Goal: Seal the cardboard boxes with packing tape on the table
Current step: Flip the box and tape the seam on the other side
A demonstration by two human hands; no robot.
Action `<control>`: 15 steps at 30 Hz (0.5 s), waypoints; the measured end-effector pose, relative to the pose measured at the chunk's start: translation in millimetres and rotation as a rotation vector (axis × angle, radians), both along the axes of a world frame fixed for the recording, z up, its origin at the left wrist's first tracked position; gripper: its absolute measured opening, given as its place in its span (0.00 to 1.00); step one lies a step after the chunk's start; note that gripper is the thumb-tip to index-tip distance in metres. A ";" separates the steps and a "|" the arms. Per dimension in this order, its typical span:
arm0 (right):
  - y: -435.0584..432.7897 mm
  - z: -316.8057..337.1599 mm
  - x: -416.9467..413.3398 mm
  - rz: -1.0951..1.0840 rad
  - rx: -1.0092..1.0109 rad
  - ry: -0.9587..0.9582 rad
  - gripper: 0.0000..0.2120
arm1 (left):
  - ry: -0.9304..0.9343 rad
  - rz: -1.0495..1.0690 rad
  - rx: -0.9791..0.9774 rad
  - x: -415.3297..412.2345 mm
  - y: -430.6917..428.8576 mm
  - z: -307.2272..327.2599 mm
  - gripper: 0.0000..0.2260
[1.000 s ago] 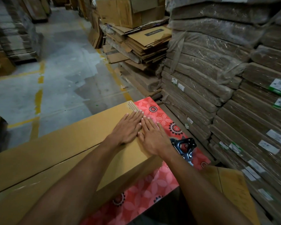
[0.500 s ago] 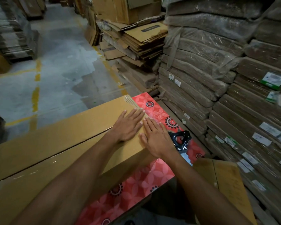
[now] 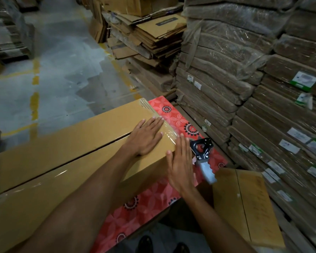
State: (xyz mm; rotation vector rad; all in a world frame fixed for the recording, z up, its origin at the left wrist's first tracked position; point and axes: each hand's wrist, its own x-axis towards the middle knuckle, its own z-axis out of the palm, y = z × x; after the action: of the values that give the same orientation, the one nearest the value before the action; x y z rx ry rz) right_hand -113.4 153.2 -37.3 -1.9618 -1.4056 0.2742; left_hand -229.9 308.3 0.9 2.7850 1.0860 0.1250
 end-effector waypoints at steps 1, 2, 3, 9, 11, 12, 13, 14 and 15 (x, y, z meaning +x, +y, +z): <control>-0.7 -0.2 -9.4 -0.035 0.032 0.111 0.30 | -0.002 0.004 0.006 0.5 -1.0 0.1 0.27; 0.0 0.2 -19.2 -0.065 0.058 0.217 0.31 | -0.003 0.008 0.012 1.0 -2.0 0.1 0.27; 1.0 0.0 -28.9 -0.093 0.071 0.301 0.33 | -0.003 0.012 0.014 1.1 -2.7 0.5 0.27; -3.9 3.7 -53.8 -0.169 -0.084 0.277 0.40 | -0.007 0.019 0.008 -1.1 -3.3 2.9 0.27; -7.6 15.3 -48.0 -0.192 -0.102 0.150 0.38 | -0.038 0.044 -0.002 -6.7 -5.3 5.4 0.26; -6.1 21.4 -44.8 -0.172 -0.054 0.098 0.36 | -0.055 0.068 -0.008 -13.2 -8.6 6.5 0.26; -1.1 28.3 -42.9 -0.109 0.008 0.050 0.32 | -0.065 0.093 0.000 -22.6 -14.3 7.3 0.26; 7.2 34.7 -43.7 -0.021 0.053 -0.009 0.29 | -0.066 0.117 0.018 -35.1 -22.2 7.5 0.26; 18.5 38.9 -46.8 0.082 0.074 -0.072 0.26 | -0.060 0.146 0.027 -50.3 -31.2 8.3 0.26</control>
State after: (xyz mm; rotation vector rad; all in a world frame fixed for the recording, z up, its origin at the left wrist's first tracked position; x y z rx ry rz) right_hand -160.2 171.7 1.6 -1.8736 -1.5234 0.1874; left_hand -280.2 277.1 9.2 2.7037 1.2814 0.2395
